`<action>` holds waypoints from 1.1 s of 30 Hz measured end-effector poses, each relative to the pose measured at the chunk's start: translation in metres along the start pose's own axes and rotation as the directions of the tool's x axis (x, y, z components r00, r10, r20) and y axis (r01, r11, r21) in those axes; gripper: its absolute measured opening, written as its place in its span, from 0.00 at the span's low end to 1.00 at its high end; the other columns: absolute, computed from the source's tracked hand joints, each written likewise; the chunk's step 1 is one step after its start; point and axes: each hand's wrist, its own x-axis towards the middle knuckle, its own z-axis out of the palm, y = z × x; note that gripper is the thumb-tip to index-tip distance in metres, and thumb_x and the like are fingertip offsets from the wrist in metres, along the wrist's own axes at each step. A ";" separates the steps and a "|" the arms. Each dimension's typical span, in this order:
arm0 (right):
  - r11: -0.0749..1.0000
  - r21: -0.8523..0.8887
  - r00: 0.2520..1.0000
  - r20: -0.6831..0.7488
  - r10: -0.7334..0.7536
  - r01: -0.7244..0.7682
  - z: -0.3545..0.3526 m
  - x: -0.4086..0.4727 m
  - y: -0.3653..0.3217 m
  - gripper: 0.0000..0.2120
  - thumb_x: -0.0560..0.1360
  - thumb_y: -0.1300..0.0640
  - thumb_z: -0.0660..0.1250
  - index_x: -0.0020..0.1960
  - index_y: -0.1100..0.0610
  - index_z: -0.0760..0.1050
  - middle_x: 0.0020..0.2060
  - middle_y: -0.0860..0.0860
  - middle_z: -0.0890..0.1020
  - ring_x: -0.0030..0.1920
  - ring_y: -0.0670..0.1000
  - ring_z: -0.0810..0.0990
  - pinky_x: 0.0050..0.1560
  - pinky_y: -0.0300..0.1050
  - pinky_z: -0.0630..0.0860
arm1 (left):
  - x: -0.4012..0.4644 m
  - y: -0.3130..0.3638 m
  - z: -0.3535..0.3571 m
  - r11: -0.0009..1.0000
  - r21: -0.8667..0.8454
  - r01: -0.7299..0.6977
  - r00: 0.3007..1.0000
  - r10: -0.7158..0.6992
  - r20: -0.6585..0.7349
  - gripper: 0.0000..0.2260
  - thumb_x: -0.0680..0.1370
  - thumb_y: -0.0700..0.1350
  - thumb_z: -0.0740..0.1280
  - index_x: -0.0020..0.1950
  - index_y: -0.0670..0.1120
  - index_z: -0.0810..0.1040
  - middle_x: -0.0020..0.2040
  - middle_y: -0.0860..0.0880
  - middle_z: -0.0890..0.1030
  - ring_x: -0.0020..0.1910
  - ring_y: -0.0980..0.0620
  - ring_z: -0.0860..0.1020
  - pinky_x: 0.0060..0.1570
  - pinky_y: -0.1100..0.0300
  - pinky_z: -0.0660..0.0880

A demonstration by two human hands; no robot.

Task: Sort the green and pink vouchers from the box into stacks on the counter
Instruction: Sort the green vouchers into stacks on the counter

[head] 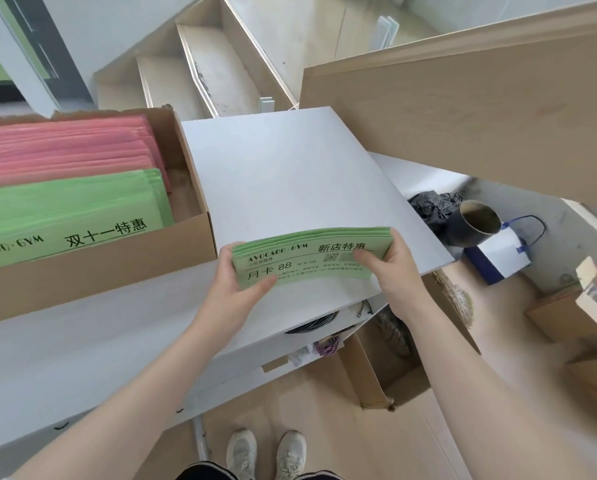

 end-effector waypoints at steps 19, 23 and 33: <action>0.922 -0.378 0.997 -0.014 0.082 -0.081 -0.043 0.128 -0.015 0.15 0.74 0.63 0.66 0.59 0.52 0.75 0.45 0.46 0.75 0.40 0.43 0.75 0.40 0.36 0.72 | 0.157 0.039 0.059 0.871 0.492 0.014 0.958 0.128 -0.255 0.15 0.76 0.34 0.57 0.59 0.48 0.70 0.53 0.47 0.78 0.51 0.44 0.75 0.49 0.48 0.75; 0.931 -0.347 0.994 -0.049 0.100 -0.111 -0.048 0.189 -0.015 0.15 0.73 0.64 0.65 0.58 0.53 0.76 0.49 0.50 0.78 0.40 0.46 0.76 0.41 0.38 0.73 | 0.231 0.063 0.073 0.934 0.344 0.097 0.926 0.042 -0.375 0.17 0.75 0.36 0.62 0.63 0.45 0.69 0.48 0.48 0.77 0.49 0.46 0.77 0.49 0.52 0.75; 0.912 -0.274 0.948 -0.174 0.265 -0.305 -0.039 0.298 0.011 0.17 0.74 0.62 0.64 0.63 0.58 0.71 0.57 0.55 0.76 0.49 0.53 0.78 0.45 0.42 0.73 | 0.367 0.055 0.093 0.912 -0.360 0.196 0.880 -0.325 -0.345 0.21 0.78 0.37 0.62 0.70 0.43 0.61 0.62 0.45 0.75 0.56 0.46 0.77 0.58 0.51 0.73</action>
